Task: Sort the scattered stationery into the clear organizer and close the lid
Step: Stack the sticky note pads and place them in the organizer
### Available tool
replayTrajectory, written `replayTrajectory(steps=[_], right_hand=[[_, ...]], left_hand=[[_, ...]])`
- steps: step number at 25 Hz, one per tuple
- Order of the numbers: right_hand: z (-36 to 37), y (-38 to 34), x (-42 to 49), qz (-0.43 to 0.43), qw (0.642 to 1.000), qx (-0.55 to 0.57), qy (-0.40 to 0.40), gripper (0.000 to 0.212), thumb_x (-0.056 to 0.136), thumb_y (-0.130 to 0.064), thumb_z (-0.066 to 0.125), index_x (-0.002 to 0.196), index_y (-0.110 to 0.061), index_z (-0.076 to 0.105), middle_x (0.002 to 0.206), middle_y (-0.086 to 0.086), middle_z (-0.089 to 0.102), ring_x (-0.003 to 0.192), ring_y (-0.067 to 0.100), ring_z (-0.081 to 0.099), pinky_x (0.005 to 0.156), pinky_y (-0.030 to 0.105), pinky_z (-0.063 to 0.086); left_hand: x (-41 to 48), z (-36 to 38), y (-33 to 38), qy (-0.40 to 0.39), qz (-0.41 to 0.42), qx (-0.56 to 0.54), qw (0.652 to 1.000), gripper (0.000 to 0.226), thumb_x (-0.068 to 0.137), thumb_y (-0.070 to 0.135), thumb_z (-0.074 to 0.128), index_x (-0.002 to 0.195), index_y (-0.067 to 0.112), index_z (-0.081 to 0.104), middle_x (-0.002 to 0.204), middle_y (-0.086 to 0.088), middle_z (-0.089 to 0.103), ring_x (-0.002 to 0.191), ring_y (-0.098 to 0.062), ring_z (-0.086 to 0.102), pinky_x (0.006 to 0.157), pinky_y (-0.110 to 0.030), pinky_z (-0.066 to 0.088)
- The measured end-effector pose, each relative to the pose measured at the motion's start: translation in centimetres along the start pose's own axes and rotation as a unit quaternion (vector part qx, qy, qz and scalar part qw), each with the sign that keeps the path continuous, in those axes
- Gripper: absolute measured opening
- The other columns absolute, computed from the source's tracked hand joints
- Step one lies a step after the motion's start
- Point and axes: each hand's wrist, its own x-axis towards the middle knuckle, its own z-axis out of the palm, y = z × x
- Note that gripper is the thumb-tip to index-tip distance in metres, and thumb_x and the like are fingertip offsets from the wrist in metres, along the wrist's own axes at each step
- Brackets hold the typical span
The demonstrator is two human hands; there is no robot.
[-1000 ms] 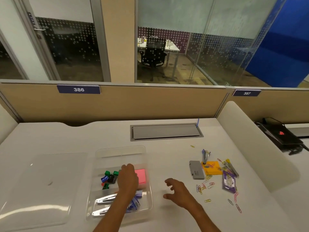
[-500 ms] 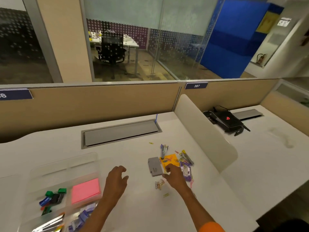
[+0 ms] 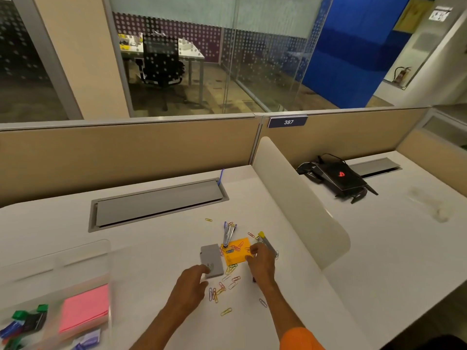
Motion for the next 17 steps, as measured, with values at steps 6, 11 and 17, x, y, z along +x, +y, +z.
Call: replayTrajectory(steps=[6,11,17], right_hand=[[0.5,-0.7,3.3,-0.023,0.998,-0.048,-0.037,0.031,0.093,-0.009,0.058,0.123,-0.003,0.057,0.115,0.013,0.064,0.106,0.025,0.064,0.077,0.025,0.048],[1.1,-1.4,5.6,-0.005,0.992,-0.112,-0.050,0.026,0.096,-0.010,0.054,0.121,-0.004,0.055,0.118,0.015,0.063,0.103,0.025,0.064,0.076,0.030,0.054],[1.6,-1.4,6.7,0.027,0.992,-0.106,-0.055,0.029,0.095,-0.011,0.056,0.122,-0.002,0.058,0.120,0.015,0.065,0.105,0.026,0.065,0.076,0.028,0.053]], left_hand=[[1.6,1.6,2.5,-0.032,0.049,0.056,0.997,0.043,0.096,0.032,0.054,0.138,0.023,0.048,0.145,0.003,0.048,0.131,-0.014,0.047,0.104,-0.022,0.039],[3.9,3.6,3.5,-0.056,0.094,0.206,0.972,0.056,0.097,0.028,0.051,0.149,0.023,0.032,0.157,0.002,0.033,0.147,-0.020,0.023,0.121,-0.037,0.014],[5.3,5.5,3.0,-0.047,0.116,0.272,0.954,0.058,0.096,0.025,0.053,0.149,0.015,0.032,0.158,-0.006,0.032,0.149,-0.025,0.018,0.121,-0.044,0.000]])
